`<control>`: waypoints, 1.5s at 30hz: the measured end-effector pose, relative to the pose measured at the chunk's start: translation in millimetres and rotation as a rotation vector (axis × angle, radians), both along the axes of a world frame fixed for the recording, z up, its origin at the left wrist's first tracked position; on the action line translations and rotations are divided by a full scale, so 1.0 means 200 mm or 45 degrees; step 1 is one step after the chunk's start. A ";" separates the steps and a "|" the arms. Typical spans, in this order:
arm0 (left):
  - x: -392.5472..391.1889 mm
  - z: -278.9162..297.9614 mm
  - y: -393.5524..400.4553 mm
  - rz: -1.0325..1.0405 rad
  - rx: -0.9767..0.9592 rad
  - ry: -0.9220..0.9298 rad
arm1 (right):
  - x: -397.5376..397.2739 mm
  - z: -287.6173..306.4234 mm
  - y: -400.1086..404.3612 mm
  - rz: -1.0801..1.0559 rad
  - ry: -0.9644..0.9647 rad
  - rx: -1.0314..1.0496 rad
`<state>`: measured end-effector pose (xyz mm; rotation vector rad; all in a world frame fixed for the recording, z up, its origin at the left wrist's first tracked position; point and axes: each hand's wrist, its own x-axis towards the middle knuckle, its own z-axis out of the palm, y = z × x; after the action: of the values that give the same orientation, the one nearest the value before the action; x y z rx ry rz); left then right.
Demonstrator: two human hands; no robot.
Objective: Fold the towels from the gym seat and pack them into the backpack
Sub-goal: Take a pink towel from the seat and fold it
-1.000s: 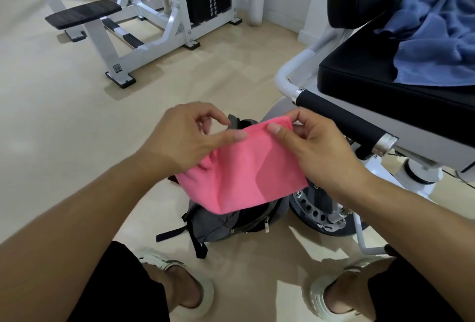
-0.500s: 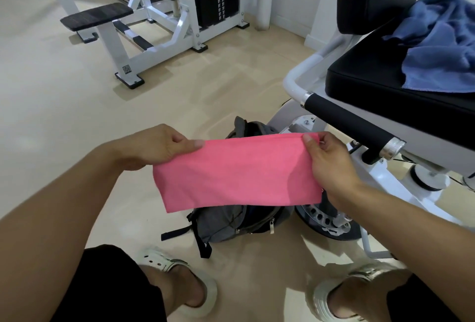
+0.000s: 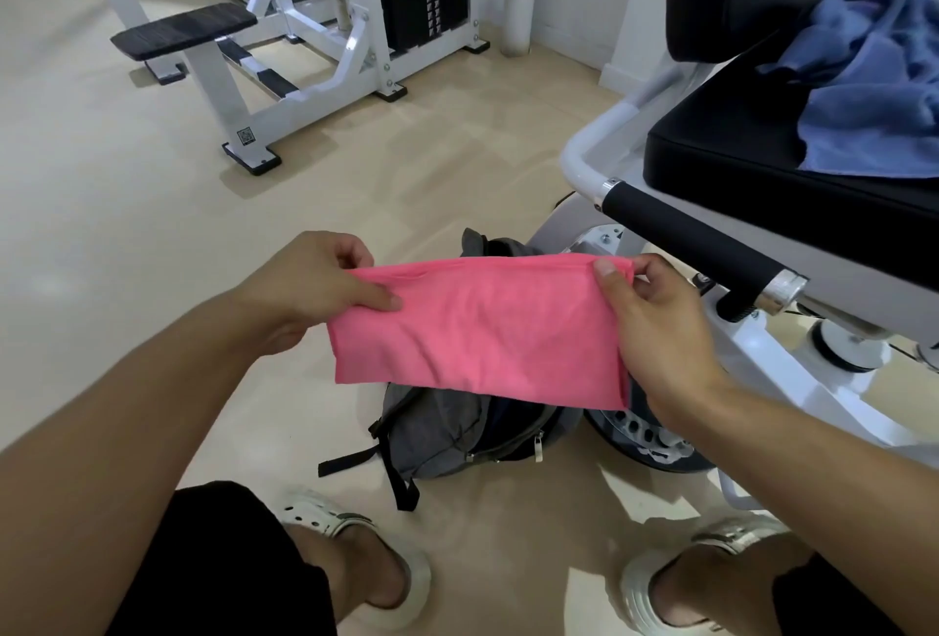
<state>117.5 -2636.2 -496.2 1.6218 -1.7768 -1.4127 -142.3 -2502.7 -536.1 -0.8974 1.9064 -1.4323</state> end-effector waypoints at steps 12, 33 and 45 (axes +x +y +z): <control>-0.36 0.07 0.32 -0.030 0.360 0.349 | 0.19 0.14 0.09 0.346 0.119 -0.134; -0.32 0.09 0.29 -0.189 0.102 0.237 | 0.11 0.21 0.11 0.653 0.586 0.110; -0.29 0.05 0.28 -0.730 -0.178 0.064 | 0.00 0.29 0.07 0.978 0.484 0.221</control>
<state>59.0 -2579.9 -485.7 1.0336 -2.3648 -1.4861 -141.9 -2489.5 -477.9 -1.6631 1.6027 -0.6595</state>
